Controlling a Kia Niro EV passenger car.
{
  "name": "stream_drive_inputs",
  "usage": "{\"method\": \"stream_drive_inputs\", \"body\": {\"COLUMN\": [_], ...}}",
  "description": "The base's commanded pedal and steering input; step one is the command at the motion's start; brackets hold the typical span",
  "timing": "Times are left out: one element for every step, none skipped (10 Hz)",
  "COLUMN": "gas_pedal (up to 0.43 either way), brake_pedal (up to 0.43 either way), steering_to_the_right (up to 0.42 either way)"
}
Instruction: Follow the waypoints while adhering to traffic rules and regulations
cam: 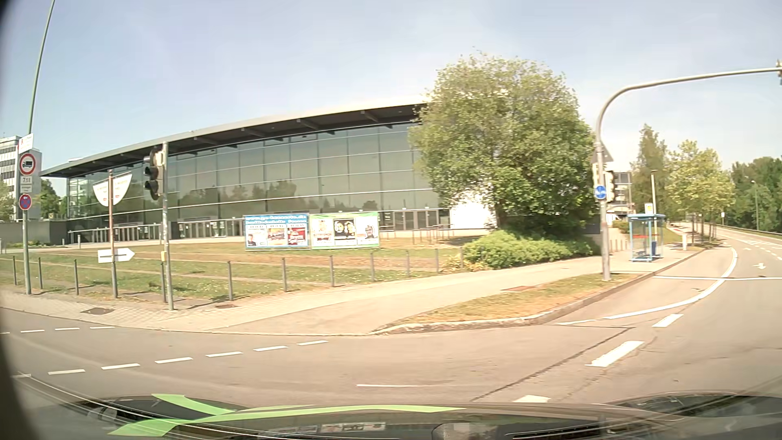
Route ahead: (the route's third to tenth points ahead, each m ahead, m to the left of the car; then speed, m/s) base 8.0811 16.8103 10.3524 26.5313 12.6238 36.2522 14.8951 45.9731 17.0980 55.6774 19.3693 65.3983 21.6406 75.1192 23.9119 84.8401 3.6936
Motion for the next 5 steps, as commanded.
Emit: {"method": "stream_drive_inputs", "body": {"gas_pedal": [0.028,0.008,0.008,0.008,0.0], "brake_pedal": [0.0,0.0,0.0,0.0,0.0], "steering_to_the_right": [-0.643,-0.644,-0.644,-0.643,-0.641]}}
